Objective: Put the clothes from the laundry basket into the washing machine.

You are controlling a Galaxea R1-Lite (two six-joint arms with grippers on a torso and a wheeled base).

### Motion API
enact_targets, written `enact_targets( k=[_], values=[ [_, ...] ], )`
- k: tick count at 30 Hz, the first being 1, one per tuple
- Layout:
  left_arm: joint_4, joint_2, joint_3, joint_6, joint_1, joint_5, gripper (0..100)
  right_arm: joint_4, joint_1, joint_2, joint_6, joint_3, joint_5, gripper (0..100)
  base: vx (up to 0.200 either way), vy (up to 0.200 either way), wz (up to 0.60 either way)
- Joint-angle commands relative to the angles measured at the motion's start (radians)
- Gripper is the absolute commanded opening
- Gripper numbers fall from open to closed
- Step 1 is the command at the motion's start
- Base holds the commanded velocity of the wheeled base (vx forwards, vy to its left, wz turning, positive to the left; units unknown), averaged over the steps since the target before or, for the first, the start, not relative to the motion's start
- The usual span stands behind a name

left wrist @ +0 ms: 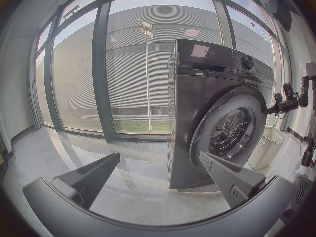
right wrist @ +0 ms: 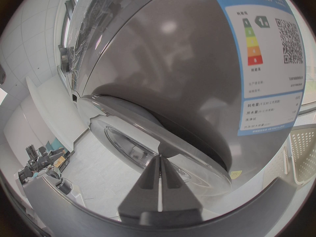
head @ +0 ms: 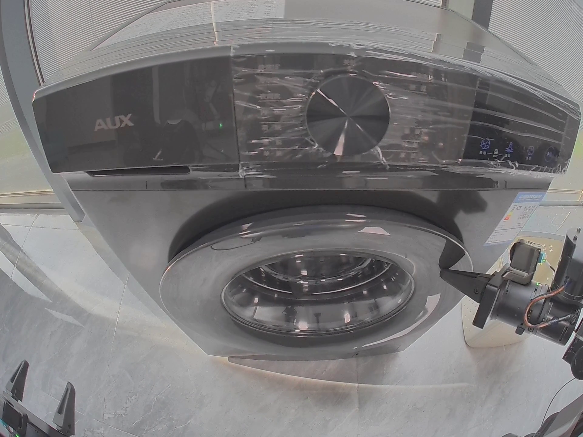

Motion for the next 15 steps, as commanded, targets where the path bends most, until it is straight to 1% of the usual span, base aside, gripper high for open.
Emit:
enact_targets(
  k=[1, 5, 8, 9, 12, 14, 15],
  values=[
    [-0.001, -0.016, 0.018, 0.0, 0.0, 0.001, 100, -0.046, -0.001, 0.001, -0.003, 0.007, -0.034, 0, 0.0, 0.0, 0.0],
    [-0.001, -0.016, 0.018, -0.002, 0.0, 0.001, 100, -0.038, 0.016, -0.01, -0.003, 0.009, -0.04, 0, 0.0, 0.0, 0.0],
    [-0.001, -0.016, 0.018, -0.003, 0.0, 0.001, 100, -0.043, 0.031, -0.027, -0.004, 0.03, -0.038, 0, 0.0, 0.0, 0.0],
    [-0.001, -0.016, 0.018, -0.005, 0.0, 0.001, 100, -0.043, 0.053, -0.073, -0.009, 0.076, -0.034, 0, 0.0, 0.0, 0.0],
    [-0.001, -0.016, 0.018, -0.005, 0.0, 0.001, 100, -0.031, 0.102, -0.15, -0.009, 0.139, -0.034, 0, 0.0, 0.0, 0.0],
    [-0.001, -0.016, 0.018, -0.005, 0.0, 0.001, 100, -0.031, 0.111, -0.194, -0.009, 0.185, -0.034, 0, 0.0, 0.0, 0.0],
    [-0.001, -0.016, 0.018, -0.005, 0.0, 0.001, 100, -0.029, 0.111, -0.212, -0.009, 0.205, -0.035, 100, 0.0, 0.0, 0.0]
  ],
)
